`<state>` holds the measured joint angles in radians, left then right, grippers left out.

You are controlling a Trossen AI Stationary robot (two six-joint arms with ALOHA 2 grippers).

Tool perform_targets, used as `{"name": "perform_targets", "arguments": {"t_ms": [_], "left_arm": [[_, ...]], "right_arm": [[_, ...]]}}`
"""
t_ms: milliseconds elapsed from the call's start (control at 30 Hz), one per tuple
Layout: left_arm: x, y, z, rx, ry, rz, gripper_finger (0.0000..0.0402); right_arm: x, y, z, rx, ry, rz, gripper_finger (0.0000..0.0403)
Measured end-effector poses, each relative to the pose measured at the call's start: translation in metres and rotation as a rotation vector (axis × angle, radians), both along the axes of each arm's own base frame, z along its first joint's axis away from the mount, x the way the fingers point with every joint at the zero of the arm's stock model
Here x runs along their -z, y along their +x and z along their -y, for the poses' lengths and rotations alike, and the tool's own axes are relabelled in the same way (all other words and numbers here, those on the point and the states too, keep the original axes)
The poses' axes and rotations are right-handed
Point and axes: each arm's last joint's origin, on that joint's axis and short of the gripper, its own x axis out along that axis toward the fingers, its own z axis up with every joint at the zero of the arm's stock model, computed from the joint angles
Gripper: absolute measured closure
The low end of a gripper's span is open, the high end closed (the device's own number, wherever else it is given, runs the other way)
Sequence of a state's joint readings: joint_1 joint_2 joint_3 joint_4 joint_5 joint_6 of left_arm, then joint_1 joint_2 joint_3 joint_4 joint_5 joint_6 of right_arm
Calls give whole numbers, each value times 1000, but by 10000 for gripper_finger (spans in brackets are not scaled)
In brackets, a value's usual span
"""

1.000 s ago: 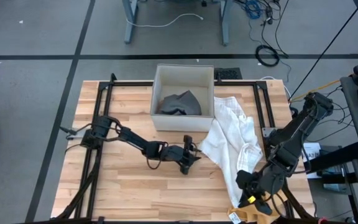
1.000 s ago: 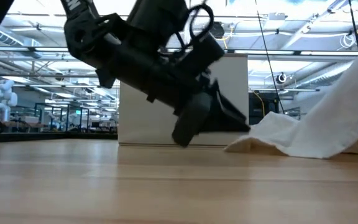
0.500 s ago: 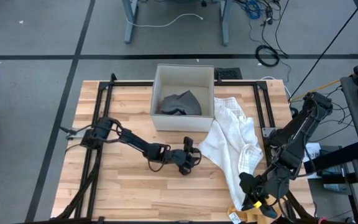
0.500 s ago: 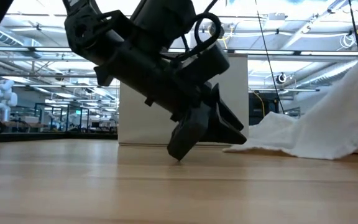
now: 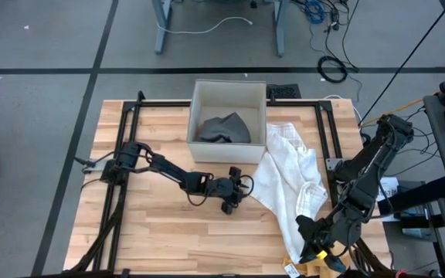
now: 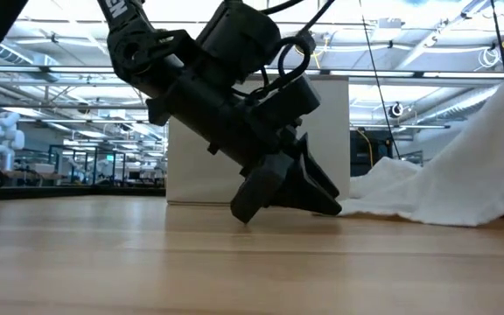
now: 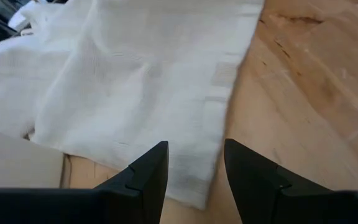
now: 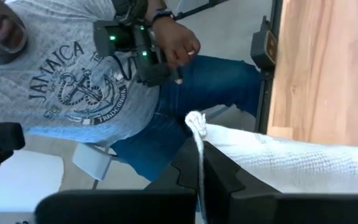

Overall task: Fold towel
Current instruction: Fold the white patterned towel

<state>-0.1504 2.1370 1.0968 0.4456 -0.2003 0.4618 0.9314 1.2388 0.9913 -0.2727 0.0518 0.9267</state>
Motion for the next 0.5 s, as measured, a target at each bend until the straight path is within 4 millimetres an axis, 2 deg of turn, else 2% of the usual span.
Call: {"name": "perform_targets", "arguments": {"t_ms": [233,500], "left_arm": [[3,0,-12,28,-79,-37,239],[5,-1,-13,46,-88,-59,240]], "right_arm": [[-1,1,0,-6,-3,30,403],[-4,4,-5,-15,10,102,403]]}}
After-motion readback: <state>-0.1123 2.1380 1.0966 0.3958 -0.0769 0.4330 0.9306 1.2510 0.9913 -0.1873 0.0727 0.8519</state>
